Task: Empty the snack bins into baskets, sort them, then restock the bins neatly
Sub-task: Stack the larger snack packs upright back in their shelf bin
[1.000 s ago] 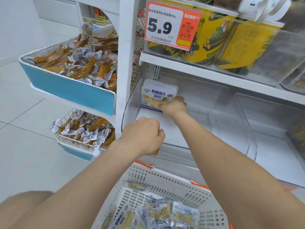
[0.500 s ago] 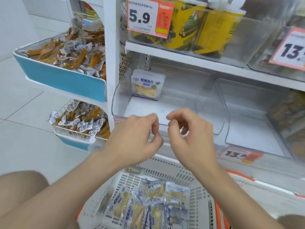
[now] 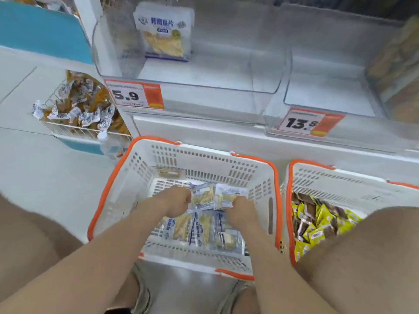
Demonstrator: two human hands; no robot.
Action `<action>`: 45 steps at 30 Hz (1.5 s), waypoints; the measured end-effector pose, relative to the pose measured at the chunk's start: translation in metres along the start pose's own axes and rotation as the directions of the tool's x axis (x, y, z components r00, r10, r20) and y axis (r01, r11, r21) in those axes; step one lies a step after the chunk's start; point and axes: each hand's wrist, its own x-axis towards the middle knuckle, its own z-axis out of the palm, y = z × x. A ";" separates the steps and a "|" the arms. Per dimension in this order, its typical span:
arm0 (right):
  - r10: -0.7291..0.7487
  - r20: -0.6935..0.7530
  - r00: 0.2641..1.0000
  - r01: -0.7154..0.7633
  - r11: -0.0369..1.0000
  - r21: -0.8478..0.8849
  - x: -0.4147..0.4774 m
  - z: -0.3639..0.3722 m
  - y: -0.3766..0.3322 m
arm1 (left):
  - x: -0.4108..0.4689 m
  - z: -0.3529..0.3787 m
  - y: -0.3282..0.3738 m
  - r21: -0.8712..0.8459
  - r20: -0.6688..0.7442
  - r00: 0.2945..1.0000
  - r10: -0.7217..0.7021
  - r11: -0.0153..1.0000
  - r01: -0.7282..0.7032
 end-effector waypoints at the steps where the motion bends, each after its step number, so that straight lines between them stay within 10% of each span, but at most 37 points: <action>1: 0.020 0.036 0.999 -0.020 1.000 0.000 0.005 0.013 0.004 | 0.010 0.015 -0.003 -0.037 0.001 1.000 -0.028 0.999 0.028; 10: -0.190 0.084 0.978 0.204 0.955 -0.217 0.070 0.073 0.034 | 0.064 0.106 0.002 -0.292 -0.060 0.996 -0.060 0.955 0.040; 15: -0.163 0.049 0.985 0.168 0.892 -0.419 0.070 0.088 0.039 | 0.081 0.115 0.003 -0.010 -0.189 0.980 -0.065 0.998 0.064; 23: -0.147 -0.333 0.932 0.143 0.989 -0.035 0.063 0.084 0.029 | 0.083 0.109 0.019 0.053 -0.222 0.975 -0.017 0.998 0.030; 28: 0.012 -0.573 0.820 0.165 0.952 0.256 0.060 0.049 0.018 | 0.062 0.090 0.011 -0.305 -0.533 0.833 -0.148 0.952 -0.026; 32: 0.070 -0.558 0.827 0.313 0.768 0.559 0.038 0.017 -0.005 | 0.043 0.061 0.000 -0.802 -0.394 0.812 -0.430 0.593 -0.074; 36: 0.043 -0.395 0.918 0.273 0.654 0.706 0.008 -0.015 -0.020 | 0.005 0.025 0.006 -0.974 -0.190 0.904 -0.382 0.192 -0.124; 42: -0.067 -0.067 0.996 0.093 0.571 0.816 -0.044 -0.076 -0.041 | -0.052 -0.039 0.020 -0.922 -0.054 0.990 -0.133 0.388 0.002; 45: -0.055 -0.185 0.981 0.166 0.729 0.664 -0.063 -0.104 -0.047 | -0.085 -0.077 0.033 -0.896 -0.092 0.994 -0.055 0.441 -0.059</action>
